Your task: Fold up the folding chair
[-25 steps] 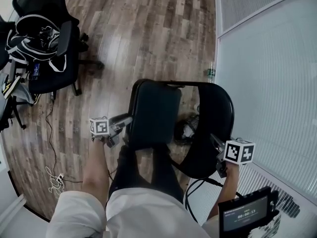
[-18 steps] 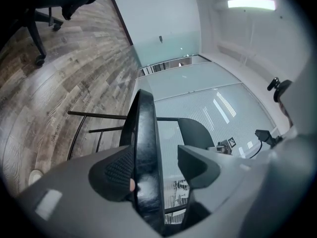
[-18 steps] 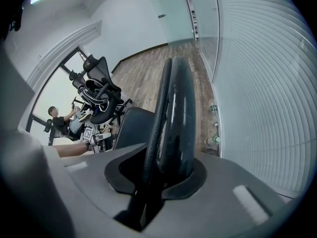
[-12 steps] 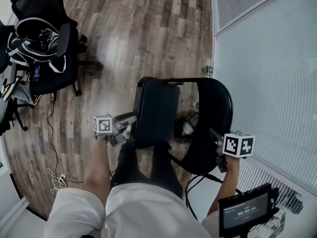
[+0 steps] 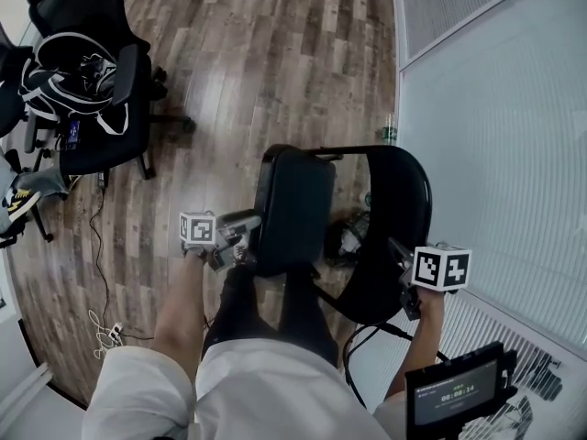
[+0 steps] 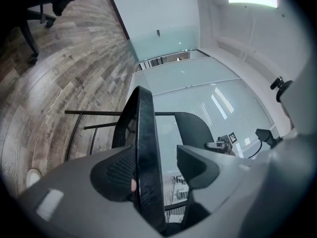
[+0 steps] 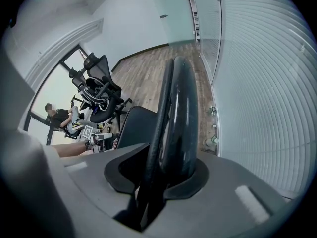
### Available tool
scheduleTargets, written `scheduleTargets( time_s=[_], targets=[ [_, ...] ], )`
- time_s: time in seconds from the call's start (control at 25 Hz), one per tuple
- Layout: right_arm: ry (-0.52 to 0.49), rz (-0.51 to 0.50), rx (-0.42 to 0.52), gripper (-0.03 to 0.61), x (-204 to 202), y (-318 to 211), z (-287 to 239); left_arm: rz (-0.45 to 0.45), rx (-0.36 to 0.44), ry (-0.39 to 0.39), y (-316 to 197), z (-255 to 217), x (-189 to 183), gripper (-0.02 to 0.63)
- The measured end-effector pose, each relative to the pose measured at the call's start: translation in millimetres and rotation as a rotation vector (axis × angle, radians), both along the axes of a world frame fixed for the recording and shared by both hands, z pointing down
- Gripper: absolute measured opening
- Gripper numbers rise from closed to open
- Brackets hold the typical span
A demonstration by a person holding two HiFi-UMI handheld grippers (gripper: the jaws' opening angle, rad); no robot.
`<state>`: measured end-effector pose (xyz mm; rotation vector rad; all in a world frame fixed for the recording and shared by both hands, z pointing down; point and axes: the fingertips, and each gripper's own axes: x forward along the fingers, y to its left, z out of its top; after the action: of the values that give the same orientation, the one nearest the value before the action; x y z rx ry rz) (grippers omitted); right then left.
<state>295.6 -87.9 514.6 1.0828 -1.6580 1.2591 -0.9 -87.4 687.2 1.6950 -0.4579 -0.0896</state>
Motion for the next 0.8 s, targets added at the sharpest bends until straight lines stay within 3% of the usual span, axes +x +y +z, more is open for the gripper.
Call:
scheduleTargets(
  time_s=[0.36, 0.8],
  targets=[
    [0.033, -0.010, 0.003, 0.081, -4.3, 3.4, -19.3, 0.069, 0.038, 0.123, 5.0, -25.9, 38.2, 0.202],
    [0.045, -0.019, 0.005, 0.098, -12.5, 3.4, -30.8, 0.141, 0.056, 0.141, 8.9, -34.8, 63.2, 0.207]
  ],
)
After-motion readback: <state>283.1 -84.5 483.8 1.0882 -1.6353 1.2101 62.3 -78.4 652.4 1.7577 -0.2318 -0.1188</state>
